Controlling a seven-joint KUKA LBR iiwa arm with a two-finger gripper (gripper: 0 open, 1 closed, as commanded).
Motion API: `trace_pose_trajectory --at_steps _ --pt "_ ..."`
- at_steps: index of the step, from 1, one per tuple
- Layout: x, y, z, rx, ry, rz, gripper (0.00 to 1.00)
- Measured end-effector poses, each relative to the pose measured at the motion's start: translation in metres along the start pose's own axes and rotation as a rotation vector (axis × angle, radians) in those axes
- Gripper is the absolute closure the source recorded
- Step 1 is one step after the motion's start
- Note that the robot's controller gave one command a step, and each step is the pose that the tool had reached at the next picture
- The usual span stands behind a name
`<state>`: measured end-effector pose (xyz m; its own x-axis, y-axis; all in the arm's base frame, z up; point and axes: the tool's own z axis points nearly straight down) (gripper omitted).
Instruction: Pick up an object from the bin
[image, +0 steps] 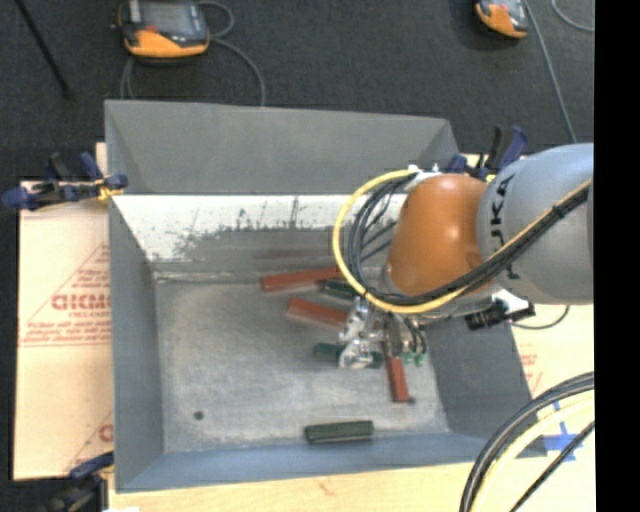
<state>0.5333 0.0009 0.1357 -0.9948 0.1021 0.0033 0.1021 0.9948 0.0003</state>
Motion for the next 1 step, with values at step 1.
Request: trace_pose_trajectory --at_steps 1 --pt "-0.0006 0.0000 -0.0171 0.000 -0.003 0.000 1.00"
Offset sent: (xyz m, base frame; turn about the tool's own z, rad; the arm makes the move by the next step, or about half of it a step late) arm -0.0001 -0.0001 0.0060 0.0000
